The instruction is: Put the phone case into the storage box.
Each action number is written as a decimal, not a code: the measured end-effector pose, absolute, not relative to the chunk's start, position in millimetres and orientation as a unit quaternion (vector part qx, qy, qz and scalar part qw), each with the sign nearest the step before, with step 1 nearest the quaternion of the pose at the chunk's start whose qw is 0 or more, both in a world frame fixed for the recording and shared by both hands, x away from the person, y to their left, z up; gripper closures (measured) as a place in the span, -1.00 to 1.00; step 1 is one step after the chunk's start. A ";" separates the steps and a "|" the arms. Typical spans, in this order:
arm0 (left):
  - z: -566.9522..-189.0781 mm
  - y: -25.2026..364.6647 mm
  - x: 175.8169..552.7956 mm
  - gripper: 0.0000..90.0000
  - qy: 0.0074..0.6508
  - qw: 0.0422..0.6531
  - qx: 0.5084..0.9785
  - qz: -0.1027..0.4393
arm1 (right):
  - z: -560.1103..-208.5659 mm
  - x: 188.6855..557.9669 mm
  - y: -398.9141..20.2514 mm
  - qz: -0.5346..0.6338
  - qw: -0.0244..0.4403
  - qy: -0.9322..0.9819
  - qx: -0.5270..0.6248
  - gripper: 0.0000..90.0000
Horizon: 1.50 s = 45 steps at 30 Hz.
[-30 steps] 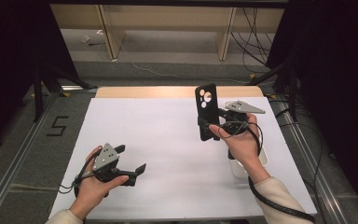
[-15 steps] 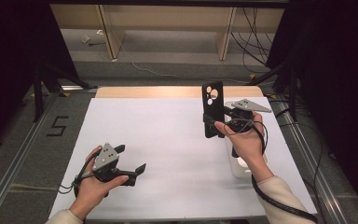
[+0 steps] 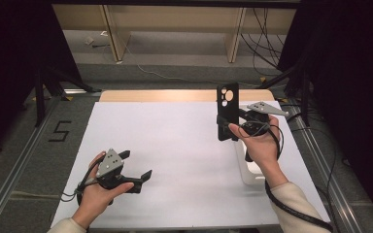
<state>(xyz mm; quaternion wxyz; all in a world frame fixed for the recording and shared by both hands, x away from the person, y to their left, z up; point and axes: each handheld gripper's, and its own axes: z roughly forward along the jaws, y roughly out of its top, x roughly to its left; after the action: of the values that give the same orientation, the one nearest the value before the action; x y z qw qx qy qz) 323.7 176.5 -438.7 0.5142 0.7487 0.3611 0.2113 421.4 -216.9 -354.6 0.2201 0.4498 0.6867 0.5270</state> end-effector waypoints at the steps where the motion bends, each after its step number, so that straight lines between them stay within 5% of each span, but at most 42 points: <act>1: -438.8 176.4 323.5 -1.00 0.363 0.514 0.748 0.211 | -354.4 421.7 -218.1 0.526 0.221 0.685 0.452 -0.64; 45: -438.8 176.4 323.8 -1.00 0.361 0.515 0.748 0.212 | -358.0 431.7 -246.6 0.503 0.263 0.665 0.485 -0.64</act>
<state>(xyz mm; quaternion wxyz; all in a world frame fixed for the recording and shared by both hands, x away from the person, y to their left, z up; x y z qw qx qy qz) 323.8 176.4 -438.8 0.5149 0.7479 0.3612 0.2122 431.7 -246.6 -358.0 0.2634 0.4854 0.6652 0.5026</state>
